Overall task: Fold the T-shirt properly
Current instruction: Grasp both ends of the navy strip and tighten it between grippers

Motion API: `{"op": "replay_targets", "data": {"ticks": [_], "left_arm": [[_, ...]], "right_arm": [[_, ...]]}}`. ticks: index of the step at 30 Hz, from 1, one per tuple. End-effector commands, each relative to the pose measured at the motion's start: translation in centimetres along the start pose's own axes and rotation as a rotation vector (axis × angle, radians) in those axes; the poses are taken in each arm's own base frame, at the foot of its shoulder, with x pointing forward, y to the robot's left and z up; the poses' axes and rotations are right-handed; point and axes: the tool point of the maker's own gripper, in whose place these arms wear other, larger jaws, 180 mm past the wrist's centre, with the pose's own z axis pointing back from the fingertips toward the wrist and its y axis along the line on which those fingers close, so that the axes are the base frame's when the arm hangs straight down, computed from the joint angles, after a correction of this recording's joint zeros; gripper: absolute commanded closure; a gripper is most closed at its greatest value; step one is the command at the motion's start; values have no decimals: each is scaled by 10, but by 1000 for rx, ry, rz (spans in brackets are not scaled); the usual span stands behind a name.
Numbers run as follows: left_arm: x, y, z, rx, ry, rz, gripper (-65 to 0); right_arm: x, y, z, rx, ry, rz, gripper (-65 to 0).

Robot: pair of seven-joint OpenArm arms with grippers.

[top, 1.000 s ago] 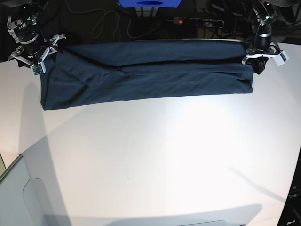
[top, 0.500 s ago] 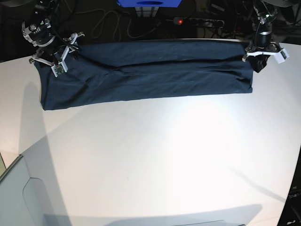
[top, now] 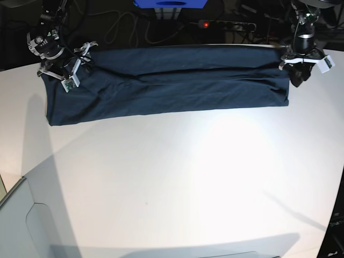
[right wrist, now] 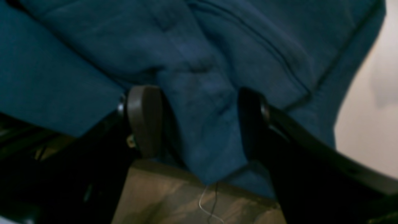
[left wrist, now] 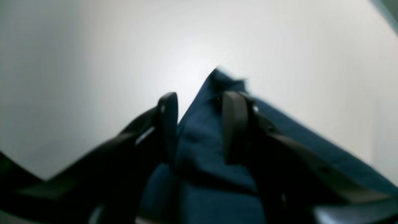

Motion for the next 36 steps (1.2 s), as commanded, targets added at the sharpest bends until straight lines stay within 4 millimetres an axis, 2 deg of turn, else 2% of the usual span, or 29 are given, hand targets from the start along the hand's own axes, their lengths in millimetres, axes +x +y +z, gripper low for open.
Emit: {"op": "replay_targets", "data": {"ticks": [1, 5, 9, 11, 16, 22, 36], "left_arm": [[12, -4, 2, -14, -41, -6, -236], [8, -4, -14, -12, -42, 24, -235], [-27, 5, -27, 4, 51, 77, -235], [-40, 7, -28, 8, 97, 88, -234], [-52, 15, -24, 27, 129, 95, -234], [-56, 32, -19, 51, 158, 62, -234], [-60, 29, -19, 47, 169, 68, -235]], "right_arm": [[9, -2, 4, -1, -34, 19, -363], [9, -2, 4, -1, -34, 19, -363], [9, -3, 3, -1, -35, 19, -363], [9, -3, 4, -2, -34, 20, -363], [14, -5, 3, -6, -46, 21, -363], [15, -6, 3, -7, -47, 22, -363], [18, 2, 0, 15, -52, 36, -363]]}}
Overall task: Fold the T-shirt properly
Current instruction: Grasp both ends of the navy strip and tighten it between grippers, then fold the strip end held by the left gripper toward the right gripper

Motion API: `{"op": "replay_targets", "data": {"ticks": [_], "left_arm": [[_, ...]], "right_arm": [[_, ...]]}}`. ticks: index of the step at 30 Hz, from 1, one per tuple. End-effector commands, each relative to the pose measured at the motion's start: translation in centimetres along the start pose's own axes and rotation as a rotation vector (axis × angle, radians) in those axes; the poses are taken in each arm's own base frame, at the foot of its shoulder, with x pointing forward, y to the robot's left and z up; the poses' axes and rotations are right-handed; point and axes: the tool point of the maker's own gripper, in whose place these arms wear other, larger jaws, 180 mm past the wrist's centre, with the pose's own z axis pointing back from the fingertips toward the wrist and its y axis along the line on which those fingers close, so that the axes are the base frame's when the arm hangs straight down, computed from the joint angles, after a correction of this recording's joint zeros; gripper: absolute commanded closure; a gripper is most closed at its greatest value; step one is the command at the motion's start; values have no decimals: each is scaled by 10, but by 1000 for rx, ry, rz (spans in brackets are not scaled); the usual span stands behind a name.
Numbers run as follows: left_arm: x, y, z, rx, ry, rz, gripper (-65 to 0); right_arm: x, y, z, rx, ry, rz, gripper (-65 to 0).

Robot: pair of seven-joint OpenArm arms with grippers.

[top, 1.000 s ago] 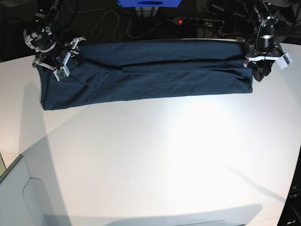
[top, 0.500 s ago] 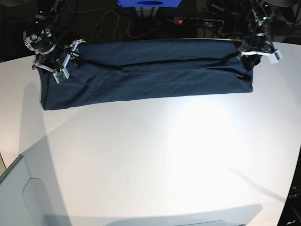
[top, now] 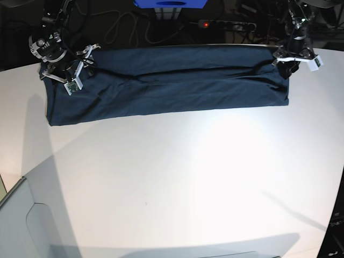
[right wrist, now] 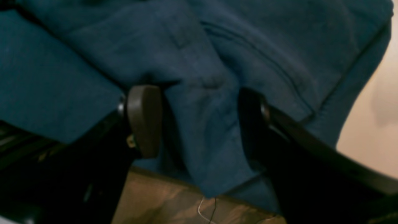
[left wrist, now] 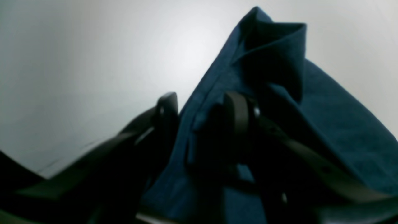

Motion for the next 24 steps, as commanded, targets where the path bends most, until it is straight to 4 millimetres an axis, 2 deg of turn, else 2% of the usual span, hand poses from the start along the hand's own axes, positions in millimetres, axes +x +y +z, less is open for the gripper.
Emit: {"op": "replay_targets", "data": {"ticks": [1, 7, 10, 12, 15, 18, 19, 23, 24], "left_arm": [[5, -1, 2, -7, -14, -7, -235], [2, -1, 2, -8, -6, -5, -215], [-12, -1, -3, -14, 34, -1, -112], [-20, 0, -5, -13, 56, 6, -12], [-25, 1, -7, -11, 67, 12, 0], [-21, -3, -5, -19, 56, 8, 0], [-14, -8, -4, -31, 38, -1, 0], [19, -39, 8, -94, -51, -56, 0], [22, -53, 11, -128, -64, -68, 0]], "right_arm": [[8, -2, 3, 1, -32, 20, -363], [8, -2, 3, 1, -32, 20, -363], [8, -2, 3, 1, -31, 20, -363], [8, -2, 3, 1, -31, 20, -363], [8, -2, 3, 1, -31, 20, -363], [8, -2, 3, 1, -31, 20, -363], [8, -2, 3, 1, -29, 20, -363], [8, -2, 4, 0, -30, 21, -363], [8, -2, 4, 0, -29, 21, -363]]}}
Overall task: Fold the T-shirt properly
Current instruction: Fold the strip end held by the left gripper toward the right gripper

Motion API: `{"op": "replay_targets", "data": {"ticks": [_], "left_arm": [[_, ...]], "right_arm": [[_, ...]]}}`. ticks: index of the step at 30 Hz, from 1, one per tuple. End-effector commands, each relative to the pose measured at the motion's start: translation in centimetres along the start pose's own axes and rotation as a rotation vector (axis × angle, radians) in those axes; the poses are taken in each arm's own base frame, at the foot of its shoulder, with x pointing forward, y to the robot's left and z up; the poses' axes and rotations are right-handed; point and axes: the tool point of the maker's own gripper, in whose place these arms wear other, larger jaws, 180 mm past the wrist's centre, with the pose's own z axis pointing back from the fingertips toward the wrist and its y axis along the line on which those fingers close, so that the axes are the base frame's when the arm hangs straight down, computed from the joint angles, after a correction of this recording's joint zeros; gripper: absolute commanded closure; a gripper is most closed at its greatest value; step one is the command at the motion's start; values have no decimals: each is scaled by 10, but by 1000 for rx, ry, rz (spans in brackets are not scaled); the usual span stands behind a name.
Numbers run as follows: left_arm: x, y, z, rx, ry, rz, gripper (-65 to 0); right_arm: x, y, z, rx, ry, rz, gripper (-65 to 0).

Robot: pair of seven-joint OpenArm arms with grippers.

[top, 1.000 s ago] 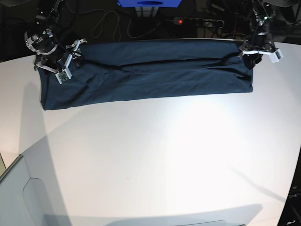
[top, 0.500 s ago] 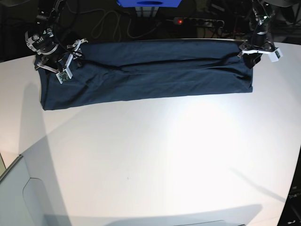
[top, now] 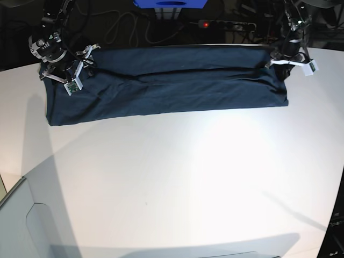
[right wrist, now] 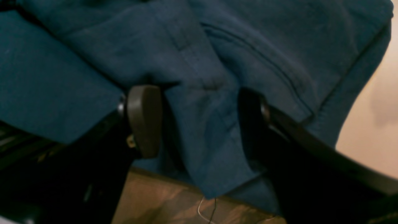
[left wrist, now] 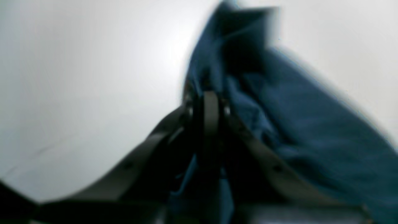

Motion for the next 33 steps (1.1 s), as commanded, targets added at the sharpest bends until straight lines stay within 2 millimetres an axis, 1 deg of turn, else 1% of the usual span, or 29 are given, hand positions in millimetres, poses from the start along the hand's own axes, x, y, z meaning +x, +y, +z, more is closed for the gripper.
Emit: {"op": "replay_targets", "data": {"ticks": [1, 2, 4, 5, 7, 9, 13, 17, 19, 21, 23, 25, 26, 30, 33], "left_arm": [[18, -19, 4, -49, -59, -26, 0], [24, -33, 5, -83, -73, -43, 0], [27, -58, 6, -143, -81, -61, 0], [25, -70, 6, -167, -78, -78, 0], [16, -96, 5, -225, -55, -122, 0], [-2, -122, 5, -284, -18, -154, 0], [-42, -179, 12, -418, 63, -193, 0], [-77, -226, 24, -539, 133, -260, 0], [-95, -246, 33, -599, 170, -292, 0], [-105, -266, 38, -654, 183, -320, 0], [-112, -279, 39, -692, 191, -348, 0], [-125, -286, 41, -715, 216, -374, 0], [-128, -291, 41, -726, 220, -382, 0], [-132, -303, 40, -762, 224, -392, 0], [-129, -314, 41, -794, 210, -400, 0]], "right_arm": [[8, -2, 4, 0, -28, 21, -363], [8, -2, 4, 0, -28, 21, -363], [8, -2, 4, 0, -28, 20, -363], [8, -2, 4, -1, -29, 21, -363], [9, -2, 4, -1, -31, 21, -363], [9, -2, 4, -1, -31, 21, -363], [8, -3, 4, -3, -28, 22, -363], [8, -3, 4, -5, -28, 21, -363], [8, -3, 4, -5, -28, 21, -363], [8, -3, 4, -3, -28, 22, -363], [8, -3, 4, -3, -28, 22, -363], [9, -3, 4, -2, -29, 22, -363], [9, -3, 4, -2, -29, 22, -363], [7, -7, 5, -9, -24, 36, -363], [7, -8, 6, -11, -24, 39, -363]]}}
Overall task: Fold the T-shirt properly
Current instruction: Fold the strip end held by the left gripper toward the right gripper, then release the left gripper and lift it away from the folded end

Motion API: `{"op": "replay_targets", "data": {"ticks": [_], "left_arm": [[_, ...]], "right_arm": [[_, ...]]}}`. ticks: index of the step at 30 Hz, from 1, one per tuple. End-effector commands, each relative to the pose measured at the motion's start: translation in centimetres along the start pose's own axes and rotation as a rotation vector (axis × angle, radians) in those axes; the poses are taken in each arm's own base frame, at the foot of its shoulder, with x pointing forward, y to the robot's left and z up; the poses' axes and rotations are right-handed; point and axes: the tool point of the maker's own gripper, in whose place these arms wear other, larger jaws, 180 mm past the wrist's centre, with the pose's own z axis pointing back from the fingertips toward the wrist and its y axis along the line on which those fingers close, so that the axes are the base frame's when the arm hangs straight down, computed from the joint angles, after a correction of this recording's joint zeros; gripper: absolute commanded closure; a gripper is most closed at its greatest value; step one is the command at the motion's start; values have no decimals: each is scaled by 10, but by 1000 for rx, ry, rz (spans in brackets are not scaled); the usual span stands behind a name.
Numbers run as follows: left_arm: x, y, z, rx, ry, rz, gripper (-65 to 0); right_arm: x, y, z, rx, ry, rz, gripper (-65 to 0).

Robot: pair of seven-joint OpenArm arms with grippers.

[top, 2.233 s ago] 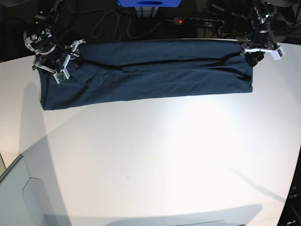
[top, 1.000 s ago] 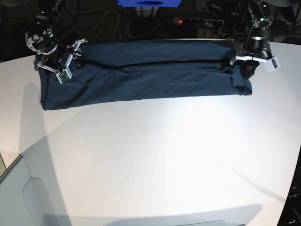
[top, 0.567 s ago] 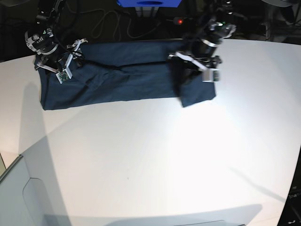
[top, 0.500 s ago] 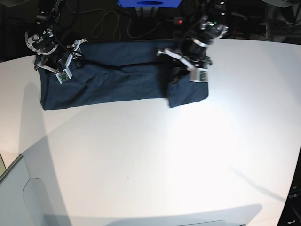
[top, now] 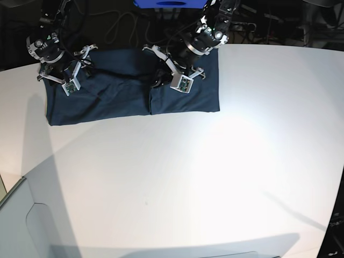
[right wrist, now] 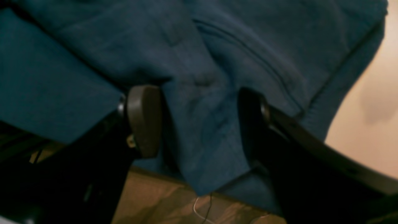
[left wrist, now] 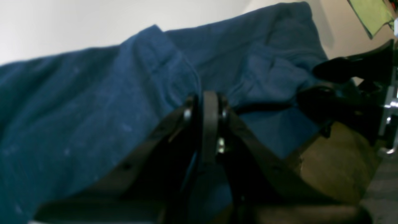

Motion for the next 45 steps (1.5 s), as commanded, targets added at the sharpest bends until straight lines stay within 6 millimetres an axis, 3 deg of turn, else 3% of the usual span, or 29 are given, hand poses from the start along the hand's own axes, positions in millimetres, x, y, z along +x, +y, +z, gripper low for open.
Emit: {"op": "replay_targets", "data": {"ticks": [1, 6, 11, 24, 30, 38, 42, 45], "left_arm": [[16, -11, -2, -35, -53, -2, 0], [19, -26, -14, -87, -51, -31, 0], [7, -32, -27, -116, -9, -42, 0], [-1, -37, -29, -134, 18, -37, -6], [7, -40, -25, -139, -10, -40, -269], [58, -54, 5, -156, -157, -70, -289], [70, -37, 22, -113, -190, -107, -289], [69, 1, 31, -3, -188, -93, -289]], "right_arm": [[9, -3, 4, -2, -33, 23, -363], [9, -3, 4, -2, -31, 23, -363], [9, -3, 4, -2, -31, 23, -363], [10, -3, 4, -4, -35, 24, -368], [16, -12, 8, -33, -55, 17, -369], [36, -38, 40, -162, -125, 7, -371], [30, -51, 49, -207, -117, -9, -370], [32, -65, 52, -244, -128, -28, -369]]}}
